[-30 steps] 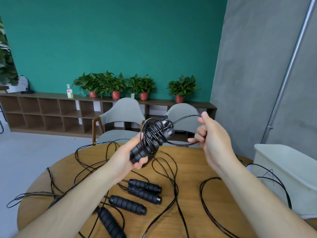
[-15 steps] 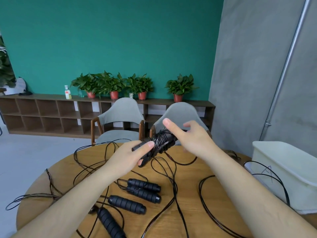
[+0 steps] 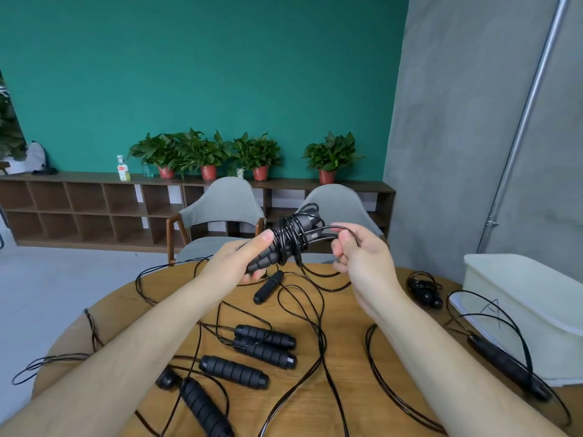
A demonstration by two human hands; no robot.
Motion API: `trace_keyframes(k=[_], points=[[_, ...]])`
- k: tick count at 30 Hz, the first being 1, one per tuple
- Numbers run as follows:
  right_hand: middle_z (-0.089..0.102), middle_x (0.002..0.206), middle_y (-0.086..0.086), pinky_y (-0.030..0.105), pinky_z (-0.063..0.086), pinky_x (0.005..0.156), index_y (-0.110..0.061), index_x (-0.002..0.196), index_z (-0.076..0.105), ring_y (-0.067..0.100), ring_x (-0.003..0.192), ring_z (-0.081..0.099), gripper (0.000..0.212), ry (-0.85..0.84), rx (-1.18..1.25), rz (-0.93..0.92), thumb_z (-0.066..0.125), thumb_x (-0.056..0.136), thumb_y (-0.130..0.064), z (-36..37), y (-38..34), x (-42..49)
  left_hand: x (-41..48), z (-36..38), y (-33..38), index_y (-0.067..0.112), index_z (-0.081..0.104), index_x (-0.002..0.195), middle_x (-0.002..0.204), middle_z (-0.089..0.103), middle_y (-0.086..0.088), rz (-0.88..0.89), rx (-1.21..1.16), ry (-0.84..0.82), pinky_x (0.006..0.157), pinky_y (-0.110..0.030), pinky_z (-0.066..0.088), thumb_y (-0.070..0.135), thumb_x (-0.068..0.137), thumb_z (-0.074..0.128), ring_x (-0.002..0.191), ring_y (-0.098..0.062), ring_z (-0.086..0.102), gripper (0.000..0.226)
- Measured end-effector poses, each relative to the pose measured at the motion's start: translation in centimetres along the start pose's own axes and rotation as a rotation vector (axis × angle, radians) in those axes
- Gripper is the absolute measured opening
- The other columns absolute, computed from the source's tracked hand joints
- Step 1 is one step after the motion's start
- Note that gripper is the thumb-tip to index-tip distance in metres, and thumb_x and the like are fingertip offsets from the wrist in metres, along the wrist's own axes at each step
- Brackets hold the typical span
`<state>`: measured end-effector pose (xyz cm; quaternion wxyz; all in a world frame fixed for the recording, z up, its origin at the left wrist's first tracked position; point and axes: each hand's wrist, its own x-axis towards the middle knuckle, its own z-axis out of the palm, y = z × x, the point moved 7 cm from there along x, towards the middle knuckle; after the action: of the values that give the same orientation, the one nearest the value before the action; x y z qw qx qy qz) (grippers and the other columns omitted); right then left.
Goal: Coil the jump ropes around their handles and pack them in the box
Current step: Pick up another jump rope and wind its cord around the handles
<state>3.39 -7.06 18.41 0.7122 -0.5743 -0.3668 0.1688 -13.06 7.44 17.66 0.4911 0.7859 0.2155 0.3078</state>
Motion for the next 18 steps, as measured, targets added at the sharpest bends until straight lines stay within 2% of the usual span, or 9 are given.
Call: trace_keyframes(k=[3, 7, 10, 13, 15, 17, 18], points=[[0.054, 0.071, -0.001, 0.019, 0.036, 0.048, -0.022, 0.11, 0.067, 0.005, 0.057, 0.042, 0.025, 0.085, 0.134, -0.069, 0.044, 0.107, -0.013, -0.1, -0.6, -0.8, 0.3, 0.5, 0.1, 0.011, 0.066, 0.086, 0.059, 0.052, -0.002, 0.016, -0.093, -0.02, 0.054, -0.019, 0.037, 0.071, 0.089, 0.048, 0.05, -0.009, 0.044, 0.063], [0.055, 0.07, -0.003, 0.02, 0.035, 0.047, -0.024, 0.109, 0.069, 0.006, 0.054, 0.041, 0.025, 0.192, 0.179, -0.089, 0.045, 0.107, -0.015, -0.9, -0.7, -1.0, 0.3, 1.0, -0.4, -0.002, 0.068, 0.096, 0.067, 0.052, -0.007, 0.0, -0.207, -0.022, 0.058, -0.028, 0.036, 0.073, 0.084, 0.056, 0.056, -0.015, 0.046, 0.077], [0.051, 0.066, -0.006, 0.018, 0.033, 0.042, -0.018, 0.107, 0.066, 0.003, 0.045, 0.037, 0.022, 0.371, 0.357, -0.002, 0.044, 0.107, -0.014, -4.7, -0.1, 0.9, -0.1, 0.0, -1.1, 0.002, 0.066, 0.104, 0.071, 0.053, -0.008, -0.02, -0.403, -0.007, 0.057, -0.031, 0.03, 0.06, 0.091, 0.058, 0.054, -0.016, 0.041, 0.06], [0.043, 0.068, -0.003, 0.017, 0.031, 0.036, -0.018, 0.097, 0.057, 0.003, 0.037, 0.033, 0.02, 0.351, 0.408, 0.137, 0.041, 0.106, -0.01, -6.5, 1.4, 2.9, -0.5, 0.0, -1.7, -0.01, 0.062, 0.107, 0.074, 0.047, -0.016, -0.023, -0.364, -0.033, 0.058, -0.033, 0.029, 0.061, 0.091, 0.057, 0.055, -0.018, 0.041, 0.073], [0.042, 0.073, 0.0, 0.02, 0.033, 0.039, -0.017, 0.101, 0.052, 0.005, 0.038, 0.031, 0.012, 0.32, 0.472, 0.212, 0.046, 0.104, -0.007, -6.0, 2.9, 3.0, -0.5, -0.1, -1.7, -0.001, 0.067, 0.107, 0.08, 0.05, -0.017, -0.035, -0.444, -0.006, 0.06, -0.034, 0.028, 0.058, 0.089, 0.06, 0.056, -0.017, 0.042, 0.063], [0.053, 0.083, 0.003, 0.025, 0.043, 0.05, -0.011, 0.113, 0.052, 0.007, 0.04, 0.041, 0.022, 0.371, 0.465, 0.306, 0.061, 0.095, -0.002, -6.0, 4.4, 2.3, -0.1, -0.4, -1.2, 0.01, 0.069, 0.109, 0.081, 0.057, -0.009, -0.02, -0.529, 0.003, 0.06, -0.033, 0.028, 0.055, 0.089, 0.06, 0.054, -0.015, 0.042, 0.05], [0.057, 0.088, 0.005, 0.027, 0.045, 0.053, -0.007, 0.113, 0.054, 0.009, 0.04, 0.044, 0.025, 0.417, 0.446, 0.365, 0.066, 0.091, -0.001, -6.4, 5.2, 2.0, 0.0, -0.5, -1.0, 0.013, 0.069, 0.109, 0.08, 0.057, -0.007, -0.006, -0.539, -0.011, 0.06, -0.033, 0.028, 0.055, 0.091, 0.058, 0.054, -0.014, 0.042, 0.047]])
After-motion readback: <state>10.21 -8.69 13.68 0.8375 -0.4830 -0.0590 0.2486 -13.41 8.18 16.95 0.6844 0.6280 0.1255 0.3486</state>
